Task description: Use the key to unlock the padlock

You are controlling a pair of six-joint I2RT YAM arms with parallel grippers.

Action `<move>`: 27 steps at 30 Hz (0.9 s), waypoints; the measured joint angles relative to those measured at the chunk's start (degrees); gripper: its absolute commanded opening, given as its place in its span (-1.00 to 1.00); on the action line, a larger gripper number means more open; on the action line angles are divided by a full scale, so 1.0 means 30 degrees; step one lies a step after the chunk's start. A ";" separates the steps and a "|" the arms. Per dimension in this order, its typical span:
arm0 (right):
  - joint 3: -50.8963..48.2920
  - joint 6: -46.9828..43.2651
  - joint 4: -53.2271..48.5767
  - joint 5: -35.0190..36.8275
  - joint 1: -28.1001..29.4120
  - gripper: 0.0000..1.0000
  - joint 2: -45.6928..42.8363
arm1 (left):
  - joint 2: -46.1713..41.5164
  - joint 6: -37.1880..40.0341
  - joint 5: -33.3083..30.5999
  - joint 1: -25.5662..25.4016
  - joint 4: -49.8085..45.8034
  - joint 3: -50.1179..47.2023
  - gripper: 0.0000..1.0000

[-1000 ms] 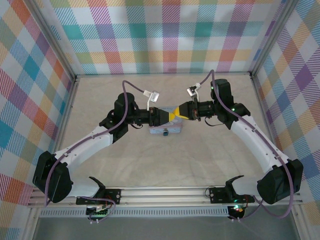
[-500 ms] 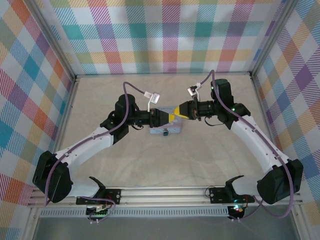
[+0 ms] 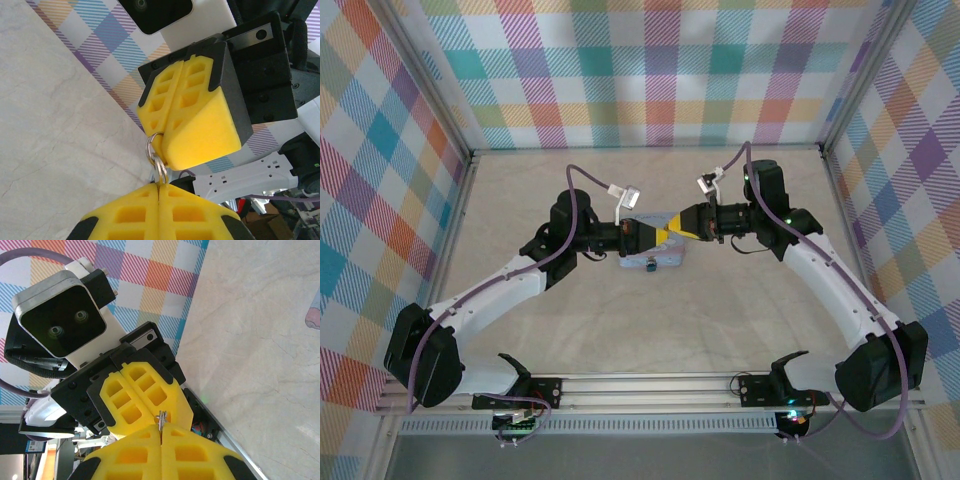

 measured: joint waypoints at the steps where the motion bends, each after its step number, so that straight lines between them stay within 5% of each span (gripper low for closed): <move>1: -0.0007 0.0000 0.0000 0.0000 0.0000 -1.00 0.0000 | -0.0015 0.0036 -0.0051 0.0000 -0.0044 0.0000 -1.00; 5: -0.0153 -0.0007 0.0007 0.0000 -0.0102 -1.00 -0.0044 | -0.0022 0.0124 -0.0124 0.0000 -0.0219 0.0000 -1.00; 12: -0.1086 -0.0066 -0.0066 0.0437 -0.0801 -0.12 -0.0750 | -0.0051 0.1486 -0.0481 -0.0029 -0.2754 0.0510 -1.00; 19: -0.1515 -0.1202 -0.0342 0.1996 -0.1173 -0.13 -0.1501 | 0.0561 0.3745 -0.0036 -0.0029 -0.8189 0.3111 -1.00; 27: -0.4073 -0.2375 0.0736 0.1209 -0.1107 -0.13 -0.1494 | 0.2769 0.7278 0.2266 -0.0029 -1.5147 0.6266 -1.00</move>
